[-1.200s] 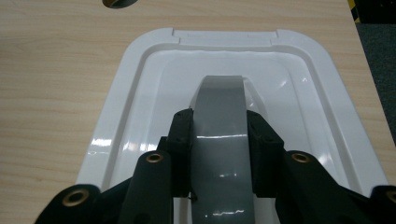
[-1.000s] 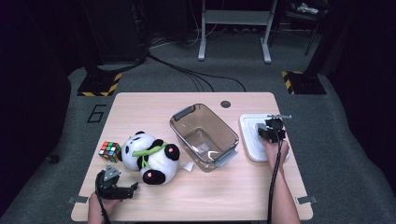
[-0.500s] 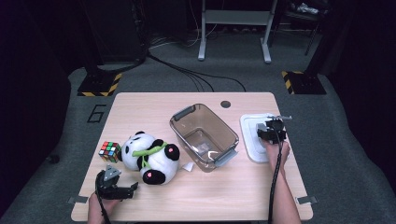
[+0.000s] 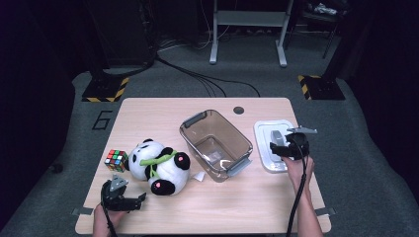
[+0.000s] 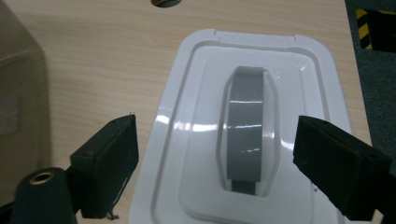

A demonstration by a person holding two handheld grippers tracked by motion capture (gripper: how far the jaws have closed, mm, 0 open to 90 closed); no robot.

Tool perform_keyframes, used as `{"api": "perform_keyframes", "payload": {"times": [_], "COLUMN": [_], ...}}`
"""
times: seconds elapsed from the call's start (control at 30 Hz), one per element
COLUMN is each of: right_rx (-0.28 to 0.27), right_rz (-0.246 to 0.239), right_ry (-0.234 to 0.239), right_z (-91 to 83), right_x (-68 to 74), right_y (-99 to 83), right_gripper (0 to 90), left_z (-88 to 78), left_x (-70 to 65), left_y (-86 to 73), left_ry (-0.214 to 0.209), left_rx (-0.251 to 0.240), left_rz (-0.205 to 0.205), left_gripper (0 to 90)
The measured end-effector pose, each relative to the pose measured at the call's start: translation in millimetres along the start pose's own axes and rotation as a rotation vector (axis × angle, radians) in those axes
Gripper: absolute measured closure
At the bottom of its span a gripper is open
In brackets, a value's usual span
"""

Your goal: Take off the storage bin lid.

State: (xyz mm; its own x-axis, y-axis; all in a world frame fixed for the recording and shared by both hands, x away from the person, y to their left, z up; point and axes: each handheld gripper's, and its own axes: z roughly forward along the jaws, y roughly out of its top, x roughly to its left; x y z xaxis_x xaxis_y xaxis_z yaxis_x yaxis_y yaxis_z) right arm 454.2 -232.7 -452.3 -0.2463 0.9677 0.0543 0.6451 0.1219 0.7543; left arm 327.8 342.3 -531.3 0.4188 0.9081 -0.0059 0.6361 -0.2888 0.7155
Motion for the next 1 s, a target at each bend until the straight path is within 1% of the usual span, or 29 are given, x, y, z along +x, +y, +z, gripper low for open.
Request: {"api": "perform_keyframes", "payload": {"times": [0.1,0.13,0.23,0.27,0.33,0.47,0.5,0.57,0.6,0.63,0.67,0.7,0.73,0.77,0.83,0.87,0.9,0.93,0.97,1.0], "right_rx": [-0.017,-0.021,-0.027,-0.029,-0.018,-0.020,-0.017,0.000,0.015,0.018,0.017,0.027,0.030,0.034,0.037,0.045,0.049,0.052,0.058,0.056], "right_rz": [-0.016,-0.015,-0.029,-0.027,-0.039,-0.065,-0.058,-0.060,-0.073,-0.099,-0.114,-0.122,-0.135,-0.135,-0.168,-0.174,-0.180,-0.181,-0.195,-0.202], "right_ry": [0.019,0.027,0.029,0.041,0.047,0.056,0.064,0.091,0.093,0.096,0.101,0.107,0.125,0.126,0.139,0.138,0.136,0.145,0.144,0.141], "right_z": [-12.8,-16.1,-25.1,-27.0,-29.8,-33.8,-33.4,-30.1,-28.0,-26.7,-25.4,-23.7,-21.7,-20.0,-16.4,-15.0,-13.7,-12.3,-11.4,-9.7], "right_x": [8.0,10.6,20.6,23.7,30.5,43.9,46.7,51.8,54.6,57.5,60.5,63.2,65.0,67.6,71.1,73.0,75.2,77.3,78.4,80.6], "right_y": [-10.4,-15.0,-31.5,-38.0,-52.0,-78.1,-83.9,-94.5,-99.1,-103.2,-107.2,-110.0,-112.2,-114.1,-115.3,-114.9,-114.4,-113.9,-113.8,-114.1], "right_gripper": [4.4,2.5,0.0,0.0,0.0,0.0,0.0,0.0,0.0,0.0,0.0,0.0,0.0,0.0,0.0,0.0,0.0,0.0,0.0,0.0], "left_z": [0.0,0.2,0.0,0.0,0.0,0.0,0.1,0.0,0.0,0.0,0.0,0.0,0.1,0.0,0.0,0.0,0.8,0.1,0.7,0.4], "left_x": [0.0,-0.1,0.0,0.0,0.0,0.0,0.0,0.0,0.0,0.0,-0.1,-0.1,-0.1,-0.1,-0.1,0.0,-0.4,-0.2,-0.4,-0.2], "left_y": [0.0,-0.1,0.0,0.0,0.0,0.0,0.0,0.0,0.0,0.0,0.0,0.0,0.0,0.0,0.0,0.0,-0.3,0.0,-0.3,-0.2], "left_ry": [0.001,0.001,0.001,-0.001,-0.001,0.000,0.001,0.000,0.000,0.000,0.000,0.000,0.002,0.001,0.001,0.001,0.005,0.004,0.006,0.003], "left_rx": [0.000,-0.003,0.000,0.000,0.000,0.000,-0.001,0.000,0.000,0.000,0.000,0.000,-0.002,0.000,0.000,0.000,-0.010,-0.001,-0.010,-0.006], "left_rz": [0.000,-0.001,0.000,0.000,0.000,0.000,0.000,0.000,0.000,0.000,-0.001,-0.001,-0.001,-0.001,0.000,0.000,-0.003,0.000,-0.003,-0.002], "left_gripper": [0.0,0.0,0.0,0.0,0.0,0.1,0.0,0.1,0.1,0.0,0.0,0.1,0.0,0.0,0.0,0.0,0.0,0.0,0.0,0.0]}}
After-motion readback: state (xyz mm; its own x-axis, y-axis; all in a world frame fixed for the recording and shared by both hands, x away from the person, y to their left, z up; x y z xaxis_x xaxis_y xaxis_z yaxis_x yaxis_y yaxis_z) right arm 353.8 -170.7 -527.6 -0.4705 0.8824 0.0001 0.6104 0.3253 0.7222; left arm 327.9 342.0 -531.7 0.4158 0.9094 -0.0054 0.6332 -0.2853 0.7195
